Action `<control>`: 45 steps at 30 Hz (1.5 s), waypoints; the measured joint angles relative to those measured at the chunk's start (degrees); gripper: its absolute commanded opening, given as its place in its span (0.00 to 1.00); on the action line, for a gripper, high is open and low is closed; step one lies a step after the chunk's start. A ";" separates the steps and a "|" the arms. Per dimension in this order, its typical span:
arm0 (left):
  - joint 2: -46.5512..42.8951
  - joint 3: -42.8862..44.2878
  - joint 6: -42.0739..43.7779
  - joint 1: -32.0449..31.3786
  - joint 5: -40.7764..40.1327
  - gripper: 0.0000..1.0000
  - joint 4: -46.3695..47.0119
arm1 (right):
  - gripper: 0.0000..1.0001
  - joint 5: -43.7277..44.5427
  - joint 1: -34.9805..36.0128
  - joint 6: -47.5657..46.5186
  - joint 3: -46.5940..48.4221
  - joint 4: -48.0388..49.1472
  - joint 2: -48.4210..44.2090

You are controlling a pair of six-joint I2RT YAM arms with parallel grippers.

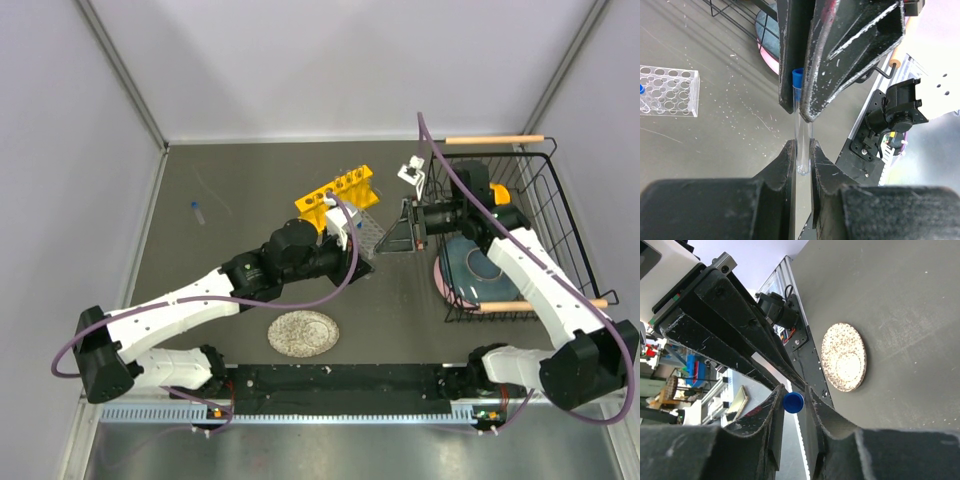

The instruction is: Organize the chemistry lab equipment

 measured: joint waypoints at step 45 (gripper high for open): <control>-29.51 -16.74 -1.55 25.94 -23.56 0.99 -20.98 | 0.11 38.62 4.11 -15.78 -0.66 23.43 23.63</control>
